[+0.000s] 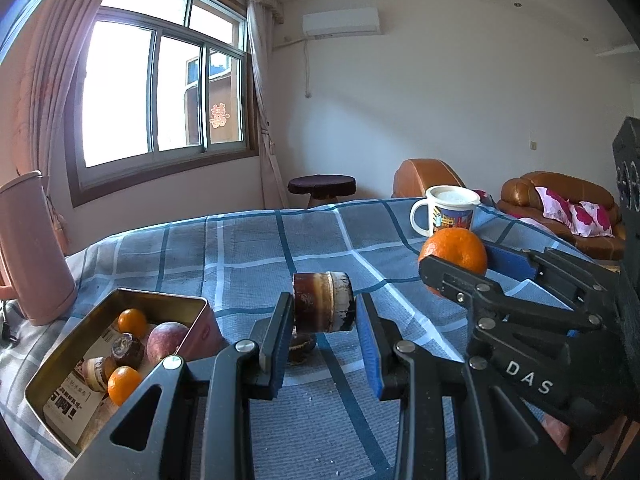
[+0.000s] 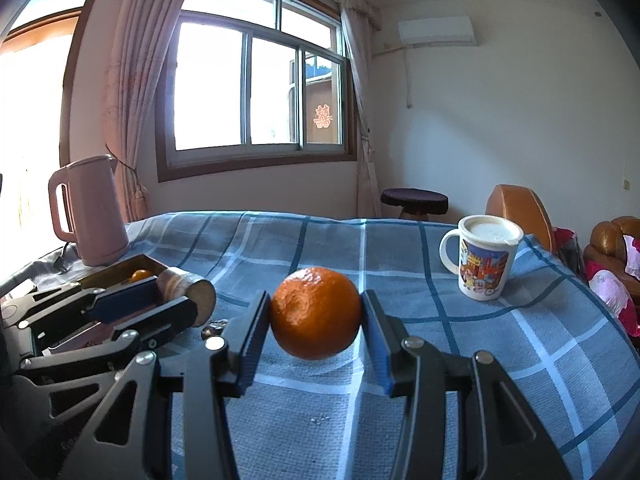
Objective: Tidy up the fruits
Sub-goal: 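Carry the orange with right tool while left tool carries the cylinder piece to the tin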
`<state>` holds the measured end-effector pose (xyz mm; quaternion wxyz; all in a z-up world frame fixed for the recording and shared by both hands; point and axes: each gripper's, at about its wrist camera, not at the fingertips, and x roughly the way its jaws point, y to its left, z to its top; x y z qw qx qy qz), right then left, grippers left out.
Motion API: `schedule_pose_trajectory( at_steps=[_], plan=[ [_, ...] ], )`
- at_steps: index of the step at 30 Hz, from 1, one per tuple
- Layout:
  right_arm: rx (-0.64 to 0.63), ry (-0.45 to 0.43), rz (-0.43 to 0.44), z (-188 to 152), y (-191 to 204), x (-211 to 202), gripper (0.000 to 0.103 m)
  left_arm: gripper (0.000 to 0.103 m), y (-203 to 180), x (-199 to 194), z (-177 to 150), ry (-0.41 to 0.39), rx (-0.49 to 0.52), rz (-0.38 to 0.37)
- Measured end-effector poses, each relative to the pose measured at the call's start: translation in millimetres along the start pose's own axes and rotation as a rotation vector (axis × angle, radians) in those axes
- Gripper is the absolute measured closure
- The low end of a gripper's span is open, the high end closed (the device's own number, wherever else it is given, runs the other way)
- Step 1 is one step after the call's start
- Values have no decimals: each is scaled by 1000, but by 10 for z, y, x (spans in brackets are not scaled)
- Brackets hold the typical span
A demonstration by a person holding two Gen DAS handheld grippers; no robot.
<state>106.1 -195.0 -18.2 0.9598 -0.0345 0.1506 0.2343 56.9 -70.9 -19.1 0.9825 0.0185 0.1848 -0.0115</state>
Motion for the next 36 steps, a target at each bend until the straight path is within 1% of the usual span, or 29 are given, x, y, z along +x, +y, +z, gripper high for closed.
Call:
schedule_pose_trajectory(
  at_steps=[3, 13, 17, 23, 27, 36],
  plan=[
    [-3, -4, 2, 3, 5, -8, 54, 70, 41, -2, 0, 0, -8, -1],
    [-15, 36, 3, 6, 72, 66, 54, 70, 222, -23, 11, 7, -44, -12],
    [-28, 48, 14, 8, 180, 107, 54, 70, 293, -84, 10, -3, -46, -8],
    [-60, 68, 39, 18, 404, 195, 54, 70, 470, -133, -18, 2, -71, -2],
    [-64, 83, 64, 41, 508, 252, 54, 70, 600, -152, -34, 23, -85, 10],
    [-90, 94, 121, 131, 773, 326, 54, 70, 887, -276, -26, 23, -107, 56]
  ],
)
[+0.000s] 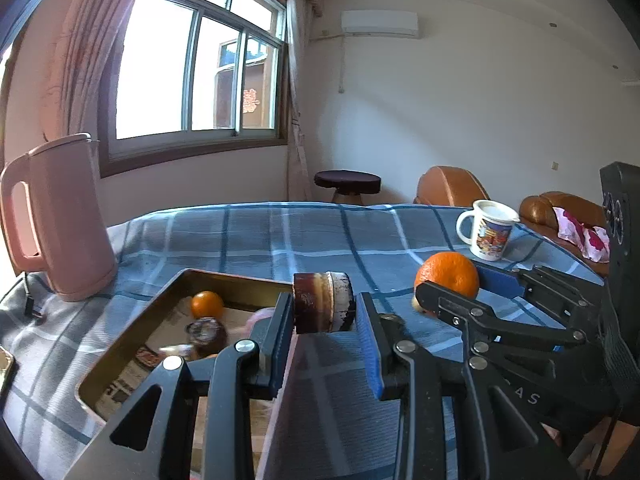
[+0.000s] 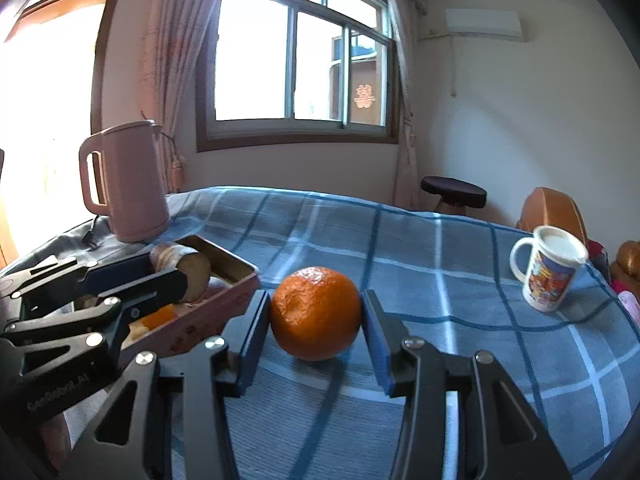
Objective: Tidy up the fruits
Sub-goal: 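Carry the orange with right tool while left tool carries the cylinder piece to the tin, then open right tool over the tin while left tool releases the cylinder piece into it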
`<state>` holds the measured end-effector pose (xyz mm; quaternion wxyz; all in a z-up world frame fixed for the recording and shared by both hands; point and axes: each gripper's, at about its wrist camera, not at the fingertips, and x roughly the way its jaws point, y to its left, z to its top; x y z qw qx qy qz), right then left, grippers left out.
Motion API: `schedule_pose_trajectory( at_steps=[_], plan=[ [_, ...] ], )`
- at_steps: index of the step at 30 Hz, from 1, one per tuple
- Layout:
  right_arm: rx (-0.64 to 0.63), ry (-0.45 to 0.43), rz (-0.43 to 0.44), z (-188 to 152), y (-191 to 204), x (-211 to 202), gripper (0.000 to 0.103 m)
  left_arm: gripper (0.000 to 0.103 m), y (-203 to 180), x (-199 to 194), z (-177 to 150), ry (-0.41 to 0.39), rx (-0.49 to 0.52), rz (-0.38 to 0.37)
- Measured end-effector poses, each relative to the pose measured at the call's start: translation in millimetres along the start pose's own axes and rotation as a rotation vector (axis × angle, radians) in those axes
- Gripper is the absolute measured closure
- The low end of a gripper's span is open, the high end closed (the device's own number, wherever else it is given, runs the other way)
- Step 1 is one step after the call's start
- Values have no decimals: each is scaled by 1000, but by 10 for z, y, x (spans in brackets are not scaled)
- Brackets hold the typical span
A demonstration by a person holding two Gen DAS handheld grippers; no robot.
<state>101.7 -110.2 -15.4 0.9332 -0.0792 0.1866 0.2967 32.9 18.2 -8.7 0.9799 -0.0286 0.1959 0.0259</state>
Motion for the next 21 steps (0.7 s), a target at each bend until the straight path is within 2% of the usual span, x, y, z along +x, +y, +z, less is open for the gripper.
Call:
schedule_pose_trajectory(
  at_steps=[21],
  plan=[
    [-94, 6, 125, 175, 686, 247, 54, 70, 668, -85, -48, 17, -61, 120]
  ],
)
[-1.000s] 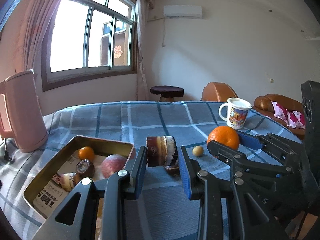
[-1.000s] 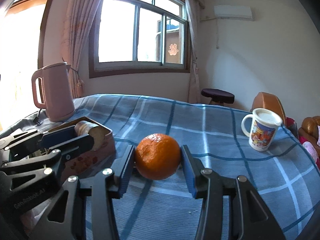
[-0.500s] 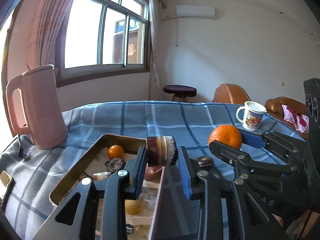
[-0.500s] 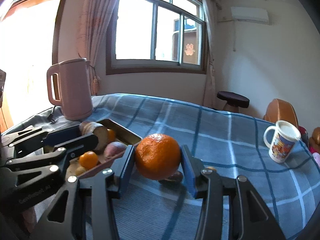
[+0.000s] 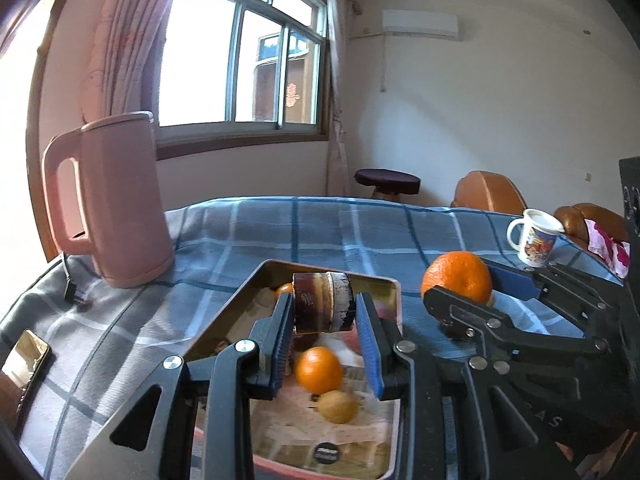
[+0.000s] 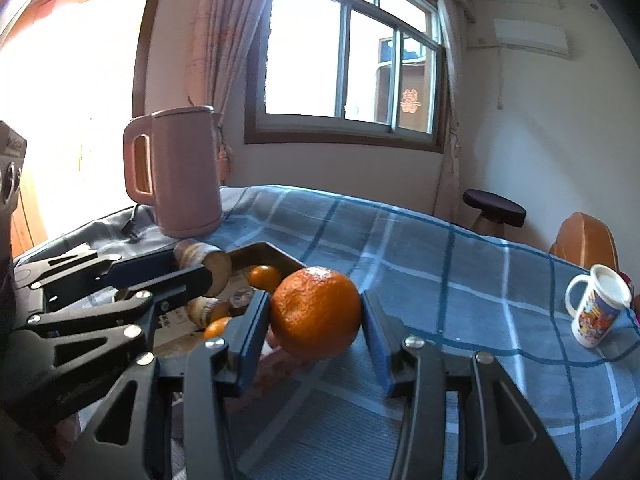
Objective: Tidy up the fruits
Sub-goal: 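Open right tool over the tin while left tool releases the cylinder piece into it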
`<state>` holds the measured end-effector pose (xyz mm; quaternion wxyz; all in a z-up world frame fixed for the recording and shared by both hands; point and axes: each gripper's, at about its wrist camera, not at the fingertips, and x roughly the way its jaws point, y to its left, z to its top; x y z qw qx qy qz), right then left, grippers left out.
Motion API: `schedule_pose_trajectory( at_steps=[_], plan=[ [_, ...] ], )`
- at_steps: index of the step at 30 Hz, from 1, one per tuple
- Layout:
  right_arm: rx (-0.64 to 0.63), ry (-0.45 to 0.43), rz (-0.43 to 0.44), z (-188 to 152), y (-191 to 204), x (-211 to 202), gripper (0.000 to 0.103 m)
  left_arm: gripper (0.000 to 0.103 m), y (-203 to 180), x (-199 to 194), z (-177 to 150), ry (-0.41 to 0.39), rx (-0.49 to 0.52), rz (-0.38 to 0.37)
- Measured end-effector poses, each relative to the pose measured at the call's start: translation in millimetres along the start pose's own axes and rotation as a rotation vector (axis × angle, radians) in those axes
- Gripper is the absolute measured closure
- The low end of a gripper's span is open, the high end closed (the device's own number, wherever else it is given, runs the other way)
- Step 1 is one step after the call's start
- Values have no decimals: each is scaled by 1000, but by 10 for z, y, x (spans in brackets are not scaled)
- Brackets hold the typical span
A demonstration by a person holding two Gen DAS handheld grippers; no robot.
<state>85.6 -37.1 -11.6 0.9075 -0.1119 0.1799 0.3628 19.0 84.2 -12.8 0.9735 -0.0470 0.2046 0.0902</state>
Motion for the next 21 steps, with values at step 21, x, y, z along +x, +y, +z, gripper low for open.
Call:
schedule_pose_trajectory(
  at_steps=[21],
  plan=[
    [-52, 28, 70, 23, 358, 200, 54, 70, 406, 10, -29, 31, -35, 68]
  ],
)
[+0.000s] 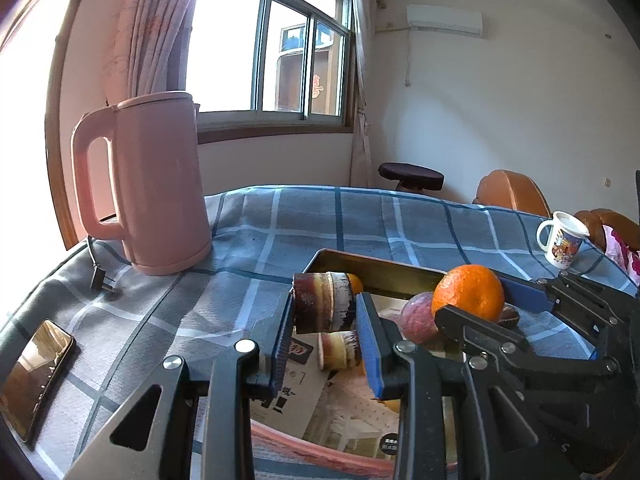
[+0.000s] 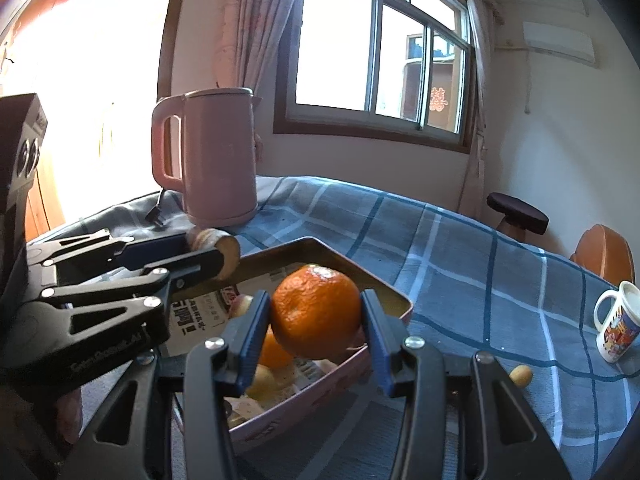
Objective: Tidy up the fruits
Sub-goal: 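Open right tool over the tin while left tool releases the cylinder piece into it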
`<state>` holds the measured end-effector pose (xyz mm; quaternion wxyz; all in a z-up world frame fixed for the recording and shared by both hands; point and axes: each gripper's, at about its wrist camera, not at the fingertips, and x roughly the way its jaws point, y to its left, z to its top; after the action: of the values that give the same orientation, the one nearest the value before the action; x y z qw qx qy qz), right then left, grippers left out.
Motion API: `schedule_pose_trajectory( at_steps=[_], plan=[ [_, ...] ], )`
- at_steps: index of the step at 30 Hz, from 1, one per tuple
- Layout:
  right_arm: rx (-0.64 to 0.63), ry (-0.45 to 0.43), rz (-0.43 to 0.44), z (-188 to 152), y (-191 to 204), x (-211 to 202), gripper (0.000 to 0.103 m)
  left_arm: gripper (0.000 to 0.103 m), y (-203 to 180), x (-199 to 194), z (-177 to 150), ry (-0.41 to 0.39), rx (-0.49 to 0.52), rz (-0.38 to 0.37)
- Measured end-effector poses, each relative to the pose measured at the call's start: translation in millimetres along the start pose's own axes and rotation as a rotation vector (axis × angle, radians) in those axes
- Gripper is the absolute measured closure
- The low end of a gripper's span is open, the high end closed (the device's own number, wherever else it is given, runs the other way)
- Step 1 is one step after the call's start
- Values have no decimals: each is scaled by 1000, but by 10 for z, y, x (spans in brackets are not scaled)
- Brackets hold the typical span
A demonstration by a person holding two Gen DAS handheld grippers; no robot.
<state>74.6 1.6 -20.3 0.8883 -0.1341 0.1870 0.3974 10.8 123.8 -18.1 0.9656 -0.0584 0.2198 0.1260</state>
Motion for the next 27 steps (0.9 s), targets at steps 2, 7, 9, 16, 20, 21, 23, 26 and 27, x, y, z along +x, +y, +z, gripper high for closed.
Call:
schedule_pose_trajectory(
  at_steps=[2, 7, 9, 16, 20, 21, 23, 26, 27],
  plan=[
    [-4, 5, 3, -6, 25, 20, 54, 70, 22, 10, -1, 4, -3, 6],
    [-13, 19, 11, -22, 66, 74, 54, 70, 73, 57, -10, 21, -5, 16],
    [-17, 27, 15, -29, 79, 95, 54, 70, 88, 74, -16, 29, -5, 18],
    [-32, 51, 25, -47, 128, 168, 54, 70, 118, 129, -31, 54, -7, 18],
    [-38, 65, 30, -60, 158, 210, 54, 70, 127, 163, -41, 67, -5, 18],
    [-42, 70, 32, -65, 167, 222, 54, 70, 131, 174, -45, 72, -5, 17],
    [-47, 76, 35, -77, 185, 237, 54, 70, 147, 197, -54, 81, -7, 18],
    [-54, 83, 38, -81, 211, 258, 54, 70, 165, 212, -58, 87, -11, 16],
    [-56, 85, 41, -81, 216, 263, 54, 70, 163, 214, -58, 87, -8, 18]
  ],
)
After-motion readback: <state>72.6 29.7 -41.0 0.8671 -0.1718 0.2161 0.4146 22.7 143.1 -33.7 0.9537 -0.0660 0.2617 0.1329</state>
